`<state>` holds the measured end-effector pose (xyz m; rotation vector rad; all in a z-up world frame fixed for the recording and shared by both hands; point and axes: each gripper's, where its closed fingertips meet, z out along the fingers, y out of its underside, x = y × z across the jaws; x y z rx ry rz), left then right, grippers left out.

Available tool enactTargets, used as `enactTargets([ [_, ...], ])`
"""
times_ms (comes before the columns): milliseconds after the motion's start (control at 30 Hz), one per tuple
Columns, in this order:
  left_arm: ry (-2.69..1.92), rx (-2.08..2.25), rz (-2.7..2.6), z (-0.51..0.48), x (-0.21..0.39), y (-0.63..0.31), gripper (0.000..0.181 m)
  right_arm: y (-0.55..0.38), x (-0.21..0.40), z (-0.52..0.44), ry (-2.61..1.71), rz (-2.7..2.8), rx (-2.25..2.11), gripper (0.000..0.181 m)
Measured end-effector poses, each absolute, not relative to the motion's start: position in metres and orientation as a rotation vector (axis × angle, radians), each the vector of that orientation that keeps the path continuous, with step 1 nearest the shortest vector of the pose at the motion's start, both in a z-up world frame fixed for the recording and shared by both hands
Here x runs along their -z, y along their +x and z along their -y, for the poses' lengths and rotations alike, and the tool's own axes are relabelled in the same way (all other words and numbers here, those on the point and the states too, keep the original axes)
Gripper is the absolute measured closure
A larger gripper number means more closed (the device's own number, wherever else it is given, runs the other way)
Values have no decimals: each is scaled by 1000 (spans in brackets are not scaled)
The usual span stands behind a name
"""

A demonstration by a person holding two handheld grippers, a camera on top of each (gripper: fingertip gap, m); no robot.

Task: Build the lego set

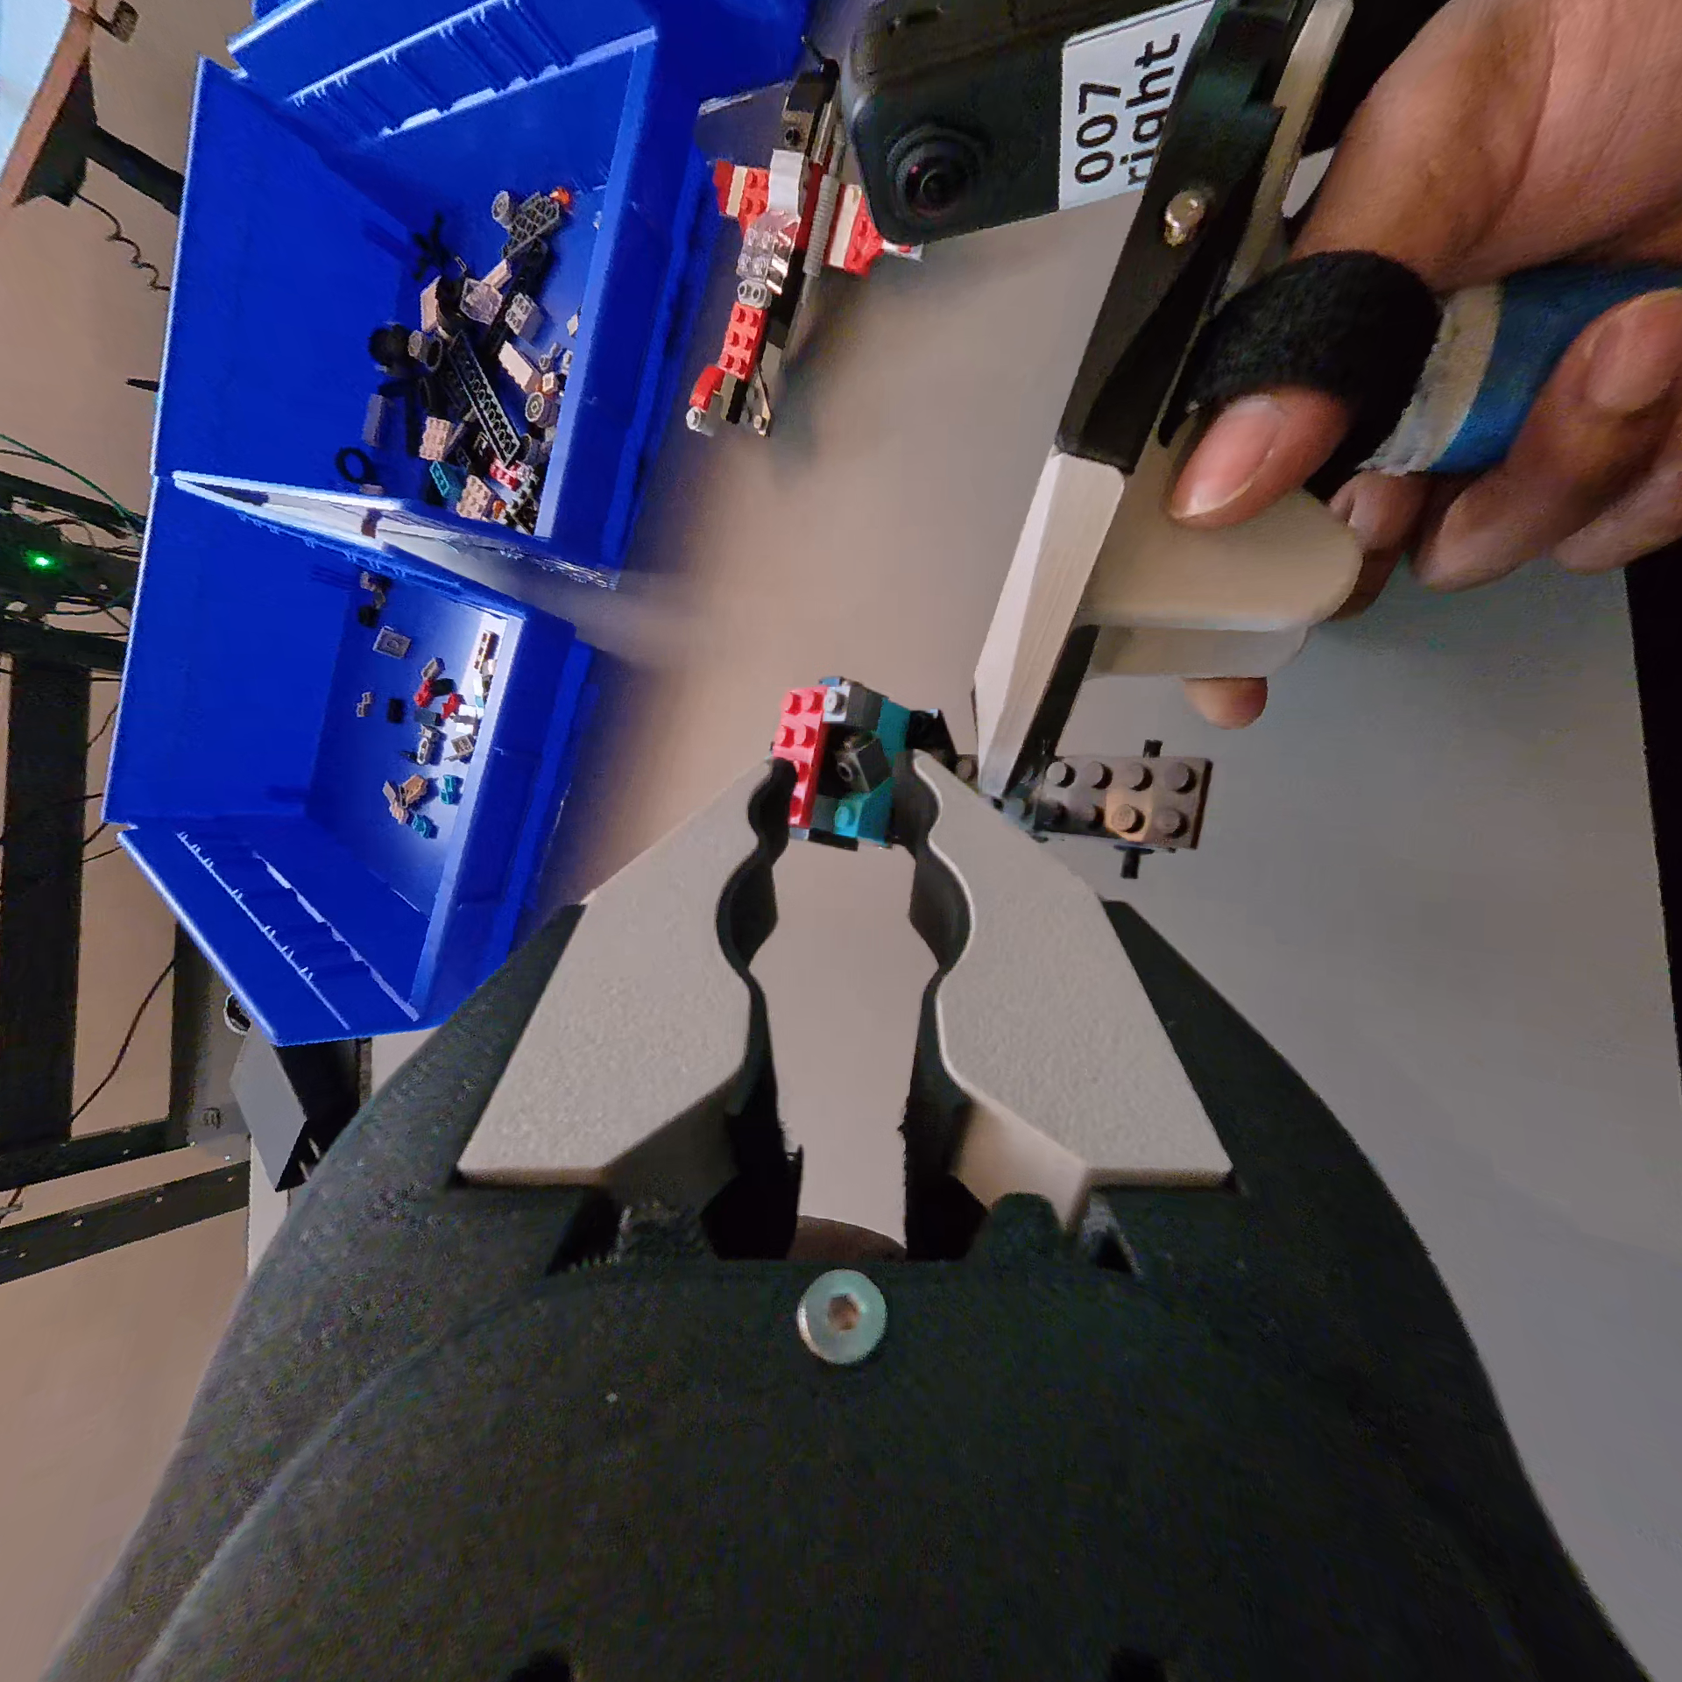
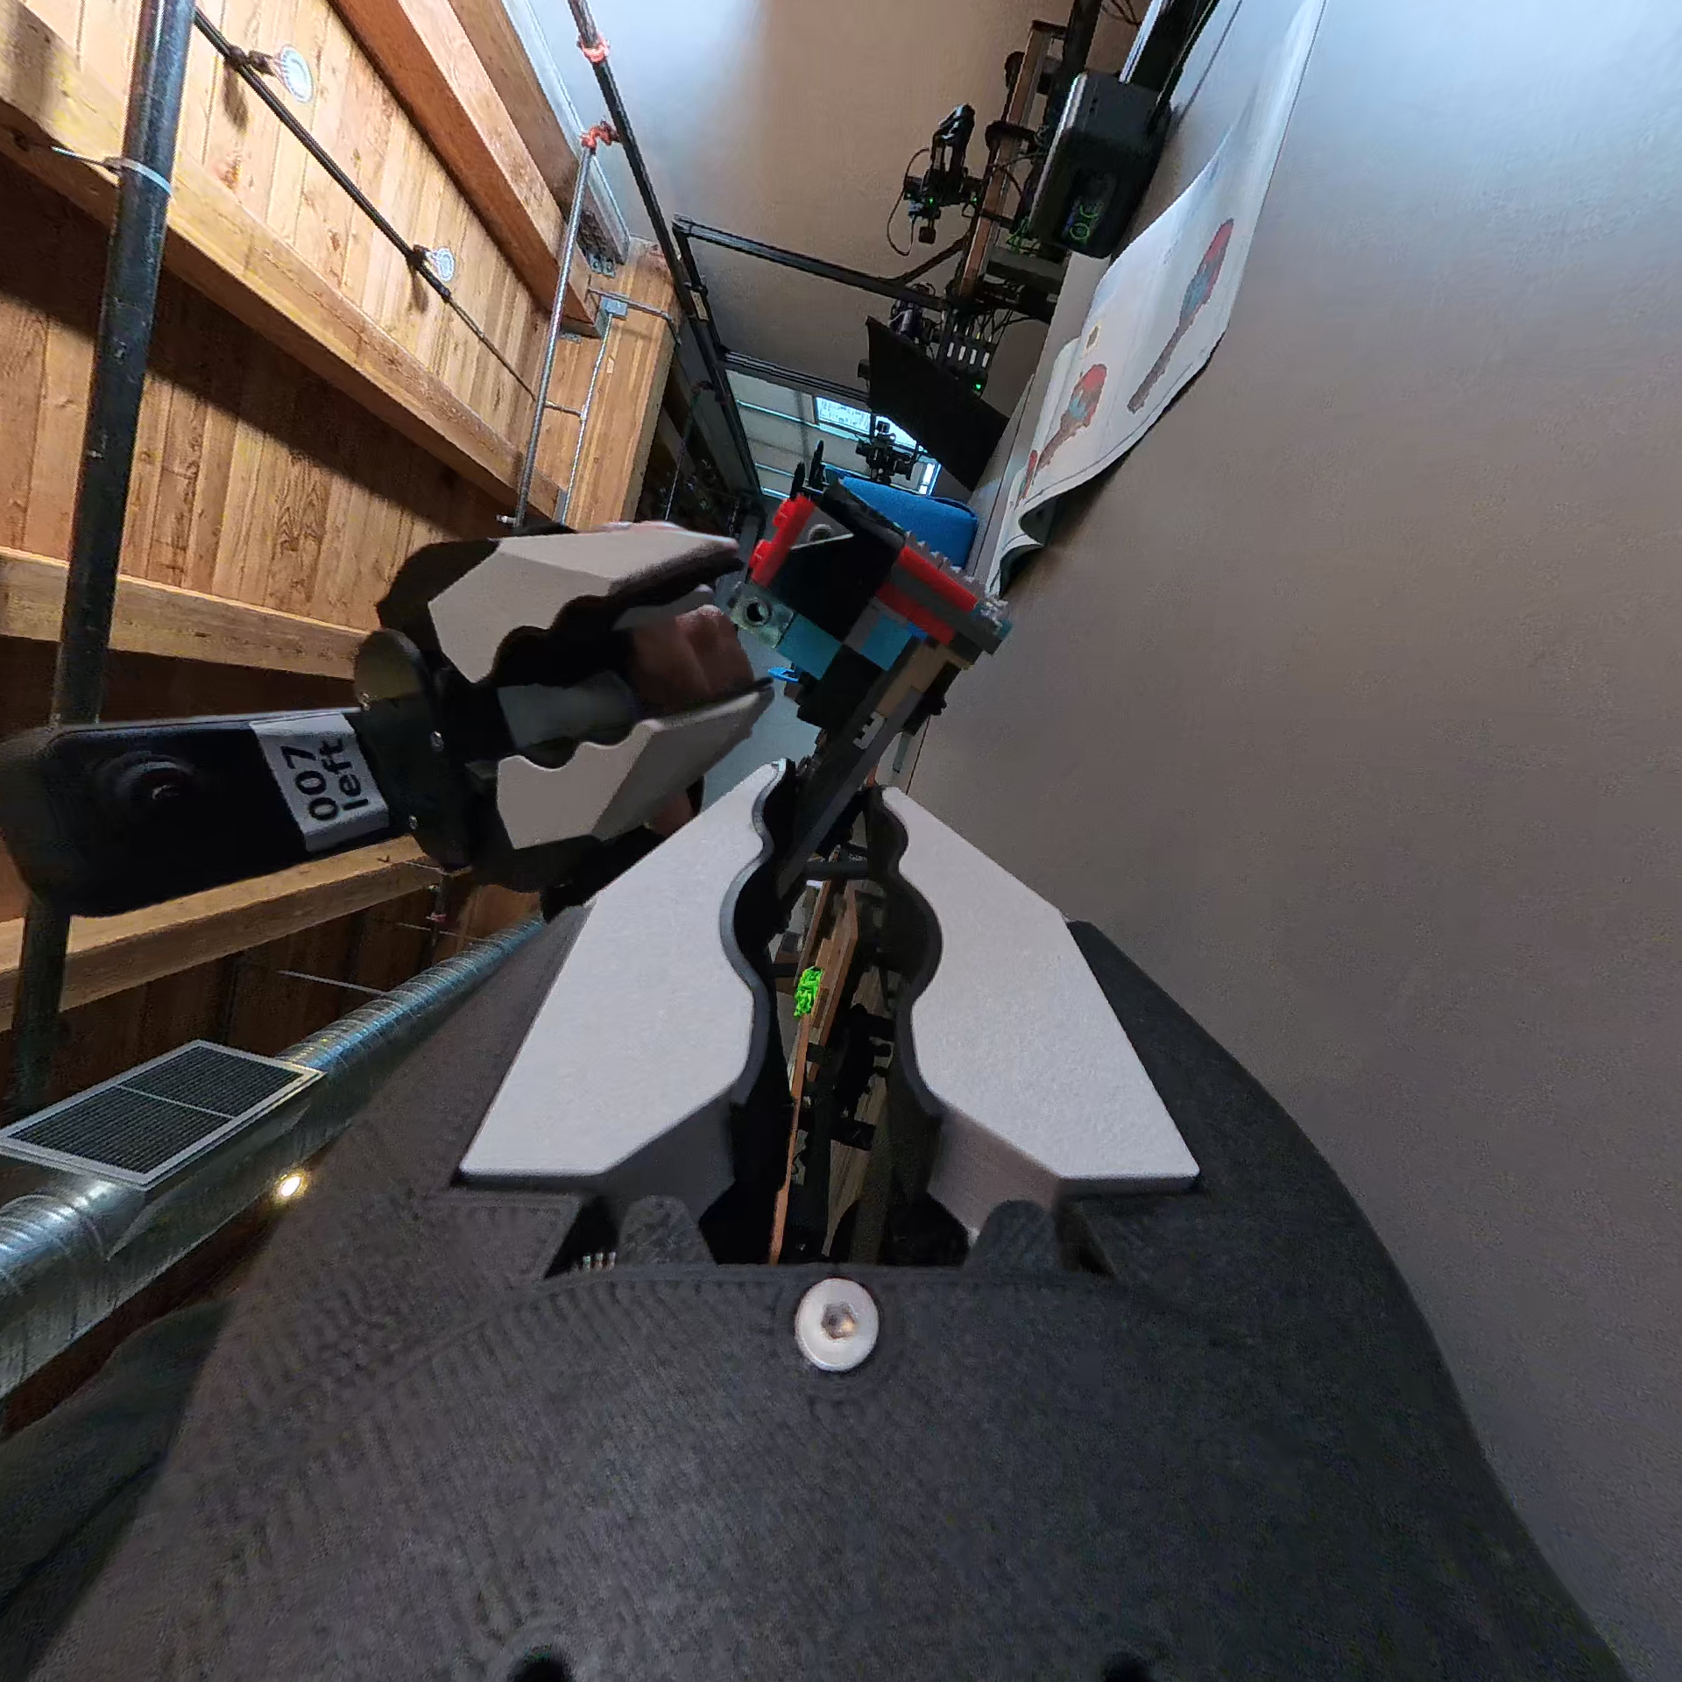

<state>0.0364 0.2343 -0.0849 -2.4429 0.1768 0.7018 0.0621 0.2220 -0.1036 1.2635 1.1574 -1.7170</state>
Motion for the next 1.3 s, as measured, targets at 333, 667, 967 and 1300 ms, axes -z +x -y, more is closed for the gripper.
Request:
enactTargets([
  [333,-2437,-688,-124,-231,87,30,152,64,103,-220,1251,-1162,1715,169],
  [667,-2411,-593,-65,-229,84,32,161,64,103,-221,1253,-1156,1714,168],
  [967,-2384,-549,-31,-228,84,34,166,64,103,-220,1251,-1157,1713,168],
  [1300,-2366,-533,-8,-226,82,34,167,64,104,-220,1252,-1155,1712,168],
])
